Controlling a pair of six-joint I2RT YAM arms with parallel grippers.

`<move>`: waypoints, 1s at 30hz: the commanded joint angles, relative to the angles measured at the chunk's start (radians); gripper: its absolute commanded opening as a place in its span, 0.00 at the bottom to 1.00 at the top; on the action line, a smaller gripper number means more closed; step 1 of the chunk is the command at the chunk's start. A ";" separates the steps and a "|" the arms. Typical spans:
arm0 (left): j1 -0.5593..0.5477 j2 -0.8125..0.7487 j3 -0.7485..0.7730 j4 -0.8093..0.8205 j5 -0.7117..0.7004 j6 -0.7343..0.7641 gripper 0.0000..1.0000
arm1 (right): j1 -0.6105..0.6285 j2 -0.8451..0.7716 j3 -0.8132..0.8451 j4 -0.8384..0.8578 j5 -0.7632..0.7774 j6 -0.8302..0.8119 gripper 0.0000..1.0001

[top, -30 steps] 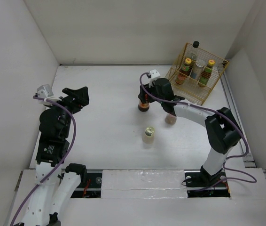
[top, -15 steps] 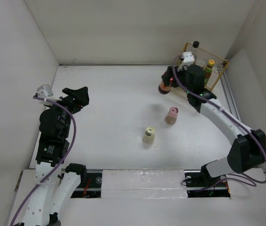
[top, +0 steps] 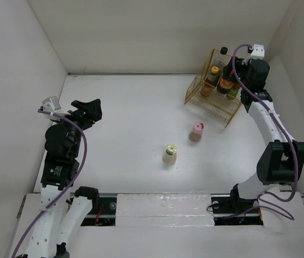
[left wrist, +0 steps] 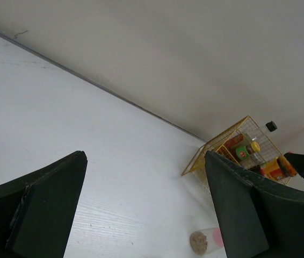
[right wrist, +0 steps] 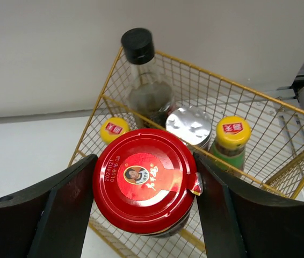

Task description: Organize the condiment bottles

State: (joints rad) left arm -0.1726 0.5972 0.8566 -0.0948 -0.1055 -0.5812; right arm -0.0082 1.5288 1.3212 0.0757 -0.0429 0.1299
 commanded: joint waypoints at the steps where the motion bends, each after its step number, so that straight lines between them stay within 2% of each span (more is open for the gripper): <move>1: 0.005 -0.008 -0.010 0.046 0.006 0.007 0.87 | -0.032 -0.001 0.119 0.162 -0.037 0.013 0.38; 8: 0.005 0.003 -0.010 0.046 0.006 0.007 0.87 | -0.032 0.044 0.151 0.220 -0.017 -0.015 0.38; 24: 0.005 0.012 -0.010 0.046 0.015 0.007 0.87 | 0.022 0.117 -0.123 0.365 0.097 -0.004 0.38; 27: 0.005 0.012 -0.010 0.046 0.015 0.007 0.87 | 0.033 0.142 -0.137 0.365 0.107 0.005 0.45; 30: 0.005 0.012 -0.010 0.046 0.024 0.007 0.87 | 0.033 0.200 -0.100 0.290 0.107 0.026 0.51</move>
State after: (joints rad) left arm -0.1726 0.6079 0.8566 -0.0944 -0.1017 -0.5812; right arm 0.0006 1.7096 1.1763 0.2928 0.0757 0.1184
